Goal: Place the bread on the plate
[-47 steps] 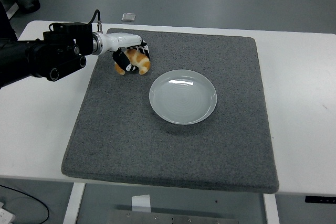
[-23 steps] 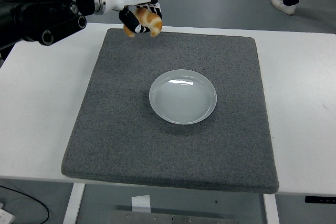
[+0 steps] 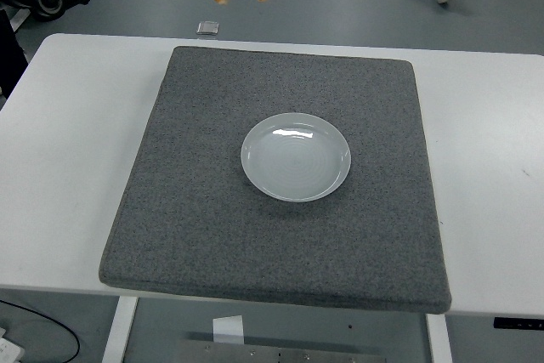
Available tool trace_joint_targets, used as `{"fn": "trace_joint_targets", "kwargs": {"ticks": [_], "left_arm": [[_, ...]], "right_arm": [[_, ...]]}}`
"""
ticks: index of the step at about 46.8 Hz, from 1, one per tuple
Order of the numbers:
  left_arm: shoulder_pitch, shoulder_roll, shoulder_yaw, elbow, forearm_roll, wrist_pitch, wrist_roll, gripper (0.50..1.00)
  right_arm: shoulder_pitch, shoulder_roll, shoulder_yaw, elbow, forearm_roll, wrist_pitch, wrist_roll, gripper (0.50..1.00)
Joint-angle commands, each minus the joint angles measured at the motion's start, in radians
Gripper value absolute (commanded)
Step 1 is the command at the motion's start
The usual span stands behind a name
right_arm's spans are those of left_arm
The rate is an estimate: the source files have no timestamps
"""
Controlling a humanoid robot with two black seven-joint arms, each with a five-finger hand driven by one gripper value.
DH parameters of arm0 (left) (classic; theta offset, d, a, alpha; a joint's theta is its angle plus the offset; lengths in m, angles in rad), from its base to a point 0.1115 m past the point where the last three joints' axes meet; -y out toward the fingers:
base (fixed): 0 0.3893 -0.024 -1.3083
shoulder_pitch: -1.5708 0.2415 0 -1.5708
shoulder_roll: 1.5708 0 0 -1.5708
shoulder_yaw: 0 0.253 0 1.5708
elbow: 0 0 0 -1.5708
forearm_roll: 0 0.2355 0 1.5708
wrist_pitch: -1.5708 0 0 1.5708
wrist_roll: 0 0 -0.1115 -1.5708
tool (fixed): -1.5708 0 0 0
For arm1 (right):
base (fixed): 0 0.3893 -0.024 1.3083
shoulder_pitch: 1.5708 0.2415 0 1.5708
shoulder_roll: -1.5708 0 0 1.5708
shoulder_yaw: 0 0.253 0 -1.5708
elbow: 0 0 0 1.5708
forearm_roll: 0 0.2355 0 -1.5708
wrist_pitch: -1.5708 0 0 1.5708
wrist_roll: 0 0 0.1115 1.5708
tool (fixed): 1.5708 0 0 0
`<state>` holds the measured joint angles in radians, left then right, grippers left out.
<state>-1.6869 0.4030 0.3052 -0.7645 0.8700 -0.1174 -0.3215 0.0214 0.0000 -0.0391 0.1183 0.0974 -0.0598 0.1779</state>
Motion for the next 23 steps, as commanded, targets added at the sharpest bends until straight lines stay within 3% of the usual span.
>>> {"fn": "trace_joint_targets", "kwargs": {"ticks": [1, 23], "left_arm": [[-0.014, -0.001, 0.0, -0.027, -0.002, -0.001, 0.001, 0.5], [-0.017, -0.024, -0.002, -0.205, -0.028, -0.001, -0.007, 0.5]], "right_arm": [[0.0, 0.0, 0.001, 0.0, 0.001, 0.0, 0.0, 0.932], [0.0, 0.0, -0.001, 0.0, 0.001, 0.0, 0.0, 0.932]]}}
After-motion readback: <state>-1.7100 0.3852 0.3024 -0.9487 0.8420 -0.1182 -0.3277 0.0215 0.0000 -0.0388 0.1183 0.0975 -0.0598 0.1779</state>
